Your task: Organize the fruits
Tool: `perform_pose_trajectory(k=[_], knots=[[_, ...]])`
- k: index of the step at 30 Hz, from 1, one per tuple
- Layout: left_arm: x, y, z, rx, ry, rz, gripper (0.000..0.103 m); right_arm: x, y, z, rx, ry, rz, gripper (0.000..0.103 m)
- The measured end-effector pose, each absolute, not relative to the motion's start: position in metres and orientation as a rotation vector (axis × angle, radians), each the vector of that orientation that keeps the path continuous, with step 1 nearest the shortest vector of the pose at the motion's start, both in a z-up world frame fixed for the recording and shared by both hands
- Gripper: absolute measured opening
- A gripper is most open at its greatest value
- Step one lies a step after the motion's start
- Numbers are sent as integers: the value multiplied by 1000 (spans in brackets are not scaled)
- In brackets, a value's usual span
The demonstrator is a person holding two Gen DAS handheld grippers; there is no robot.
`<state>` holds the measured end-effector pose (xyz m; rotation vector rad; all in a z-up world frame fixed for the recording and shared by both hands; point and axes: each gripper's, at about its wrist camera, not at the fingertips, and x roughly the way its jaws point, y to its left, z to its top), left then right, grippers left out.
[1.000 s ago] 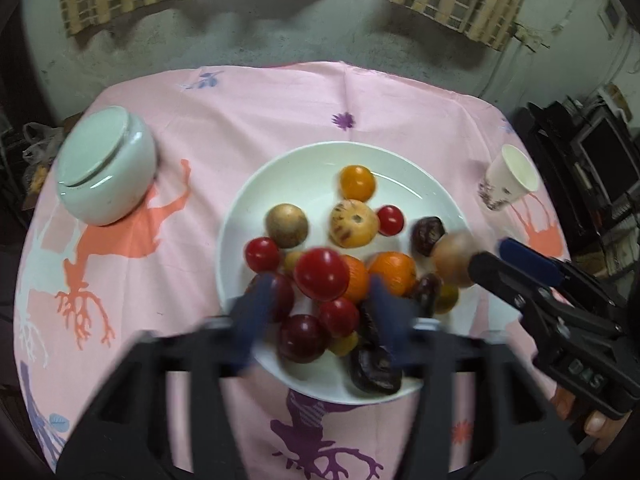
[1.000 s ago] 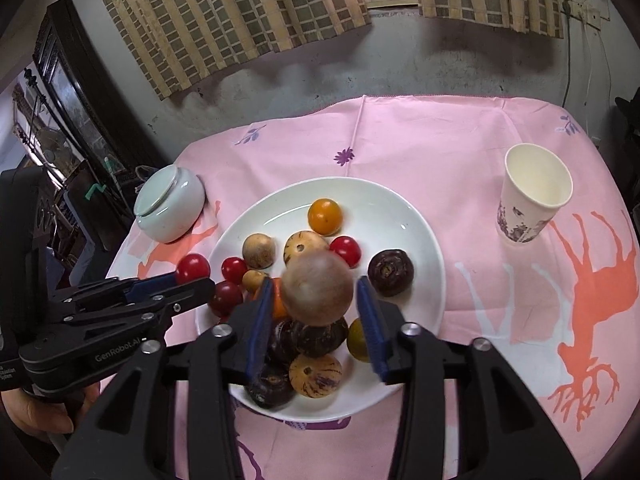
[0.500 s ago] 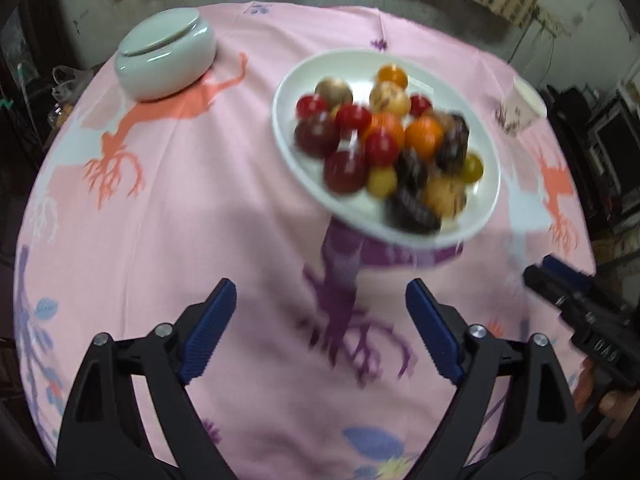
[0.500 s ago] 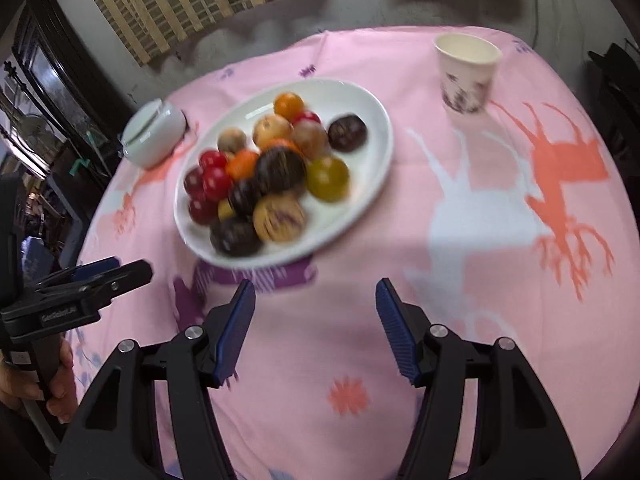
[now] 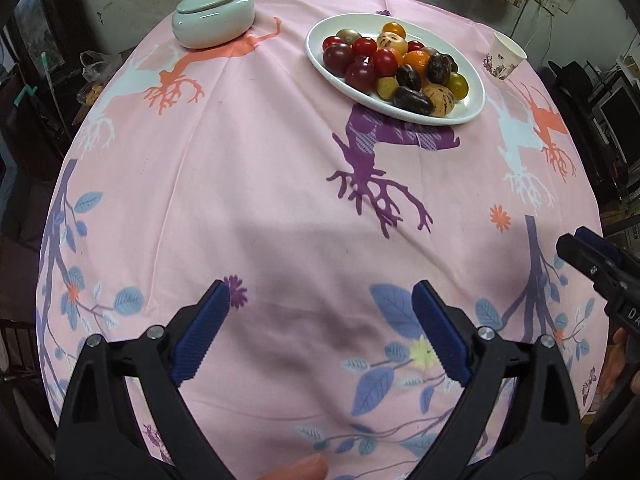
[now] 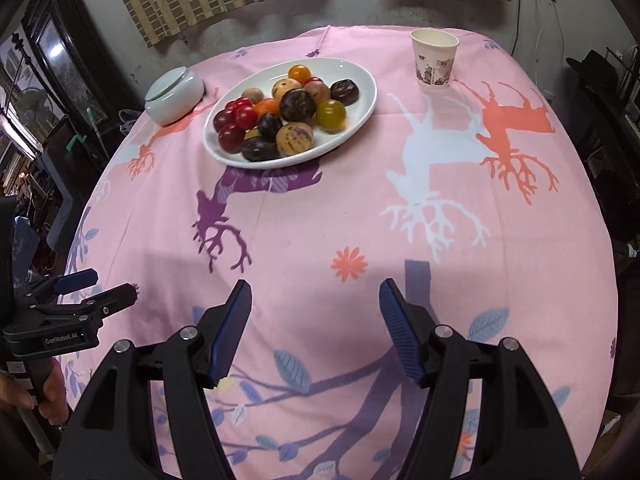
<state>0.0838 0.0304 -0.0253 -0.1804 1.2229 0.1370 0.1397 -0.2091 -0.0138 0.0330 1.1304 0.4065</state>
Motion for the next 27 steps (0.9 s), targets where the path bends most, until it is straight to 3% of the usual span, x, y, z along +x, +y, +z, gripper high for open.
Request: perform_pose_trajectory(k=[27], knots=[[50,22,3,-136,1139,168,101,97,-209,-8,7,1145,413,67]])
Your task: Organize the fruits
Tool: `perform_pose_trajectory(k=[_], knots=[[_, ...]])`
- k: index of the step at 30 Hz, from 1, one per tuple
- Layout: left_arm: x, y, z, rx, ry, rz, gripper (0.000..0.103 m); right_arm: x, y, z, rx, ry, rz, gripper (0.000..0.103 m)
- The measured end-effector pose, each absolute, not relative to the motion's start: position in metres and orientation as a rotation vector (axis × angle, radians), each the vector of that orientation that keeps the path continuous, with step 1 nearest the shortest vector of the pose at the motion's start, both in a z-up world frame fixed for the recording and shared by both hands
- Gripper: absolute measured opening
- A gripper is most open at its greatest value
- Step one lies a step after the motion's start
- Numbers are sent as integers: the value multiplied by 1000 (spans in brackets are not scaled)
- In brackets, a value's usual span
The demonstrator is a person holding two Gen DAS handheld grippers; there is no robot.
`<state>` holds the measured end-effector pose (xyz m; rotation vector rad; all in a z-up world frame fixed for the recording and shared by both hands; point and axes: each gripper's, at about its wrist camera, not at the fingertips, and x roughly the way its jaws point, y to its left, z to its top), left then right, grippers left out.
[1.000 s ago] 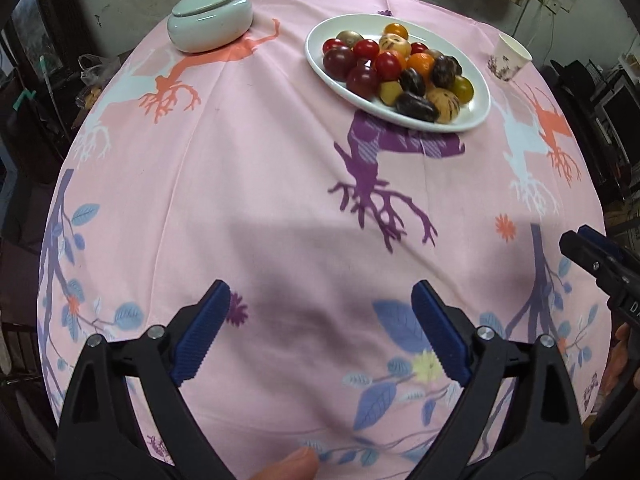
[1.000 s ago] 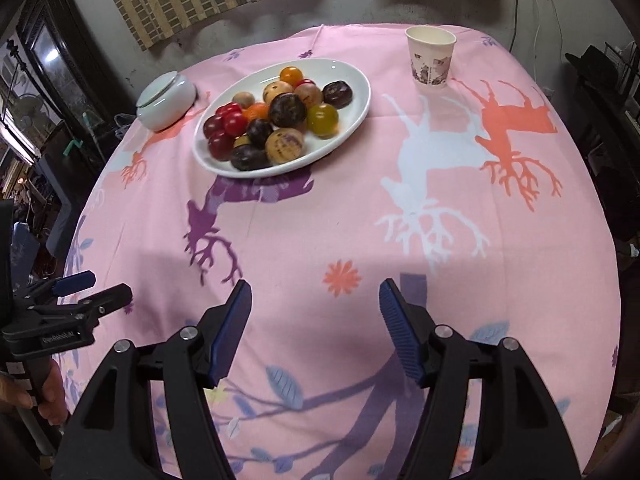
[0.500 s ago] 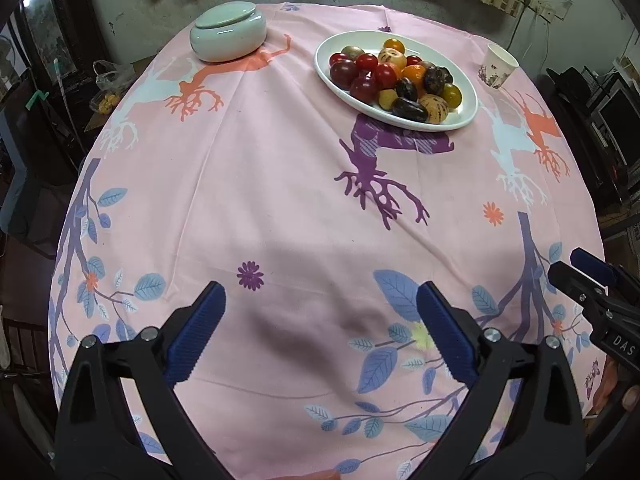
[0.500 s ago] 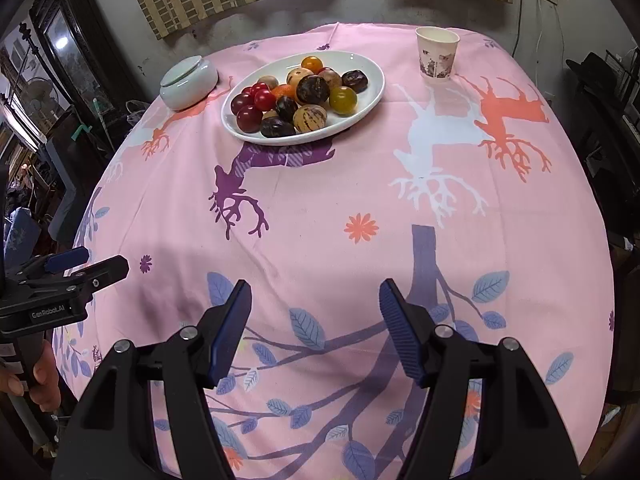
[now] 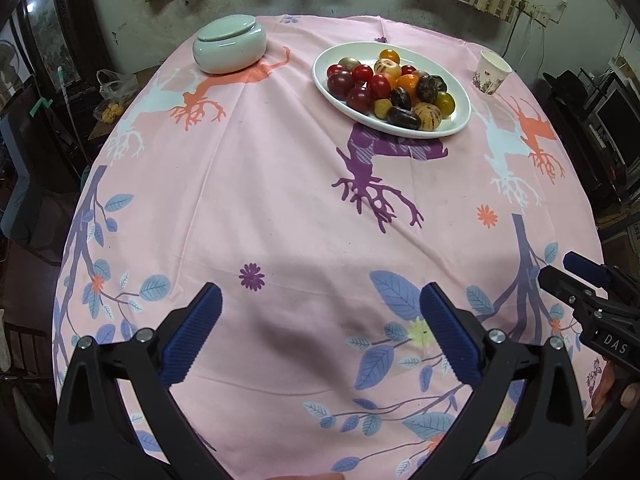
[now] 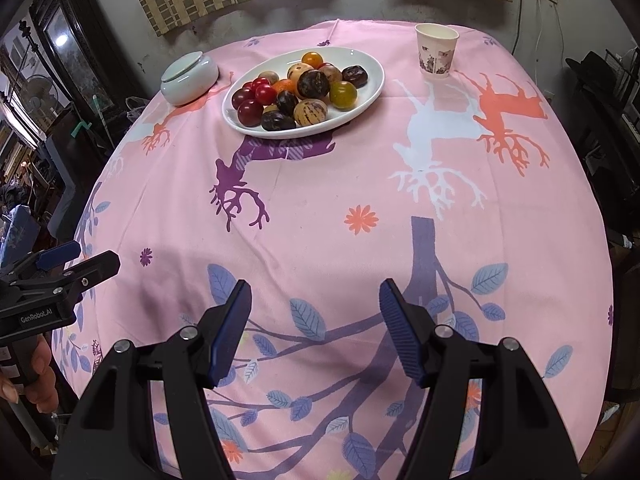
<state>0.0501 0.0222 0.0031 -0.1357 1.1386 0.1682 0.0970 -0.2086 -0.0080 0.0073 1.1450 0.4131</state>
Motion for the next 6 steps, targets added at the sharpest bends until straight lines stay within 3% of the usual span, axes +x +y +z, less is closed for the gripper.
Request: perform_pose_trajectory(k=[6], knots=[[53,22,1,-140,1160,160,101,100,-208,-10,7,1151,413,67]])
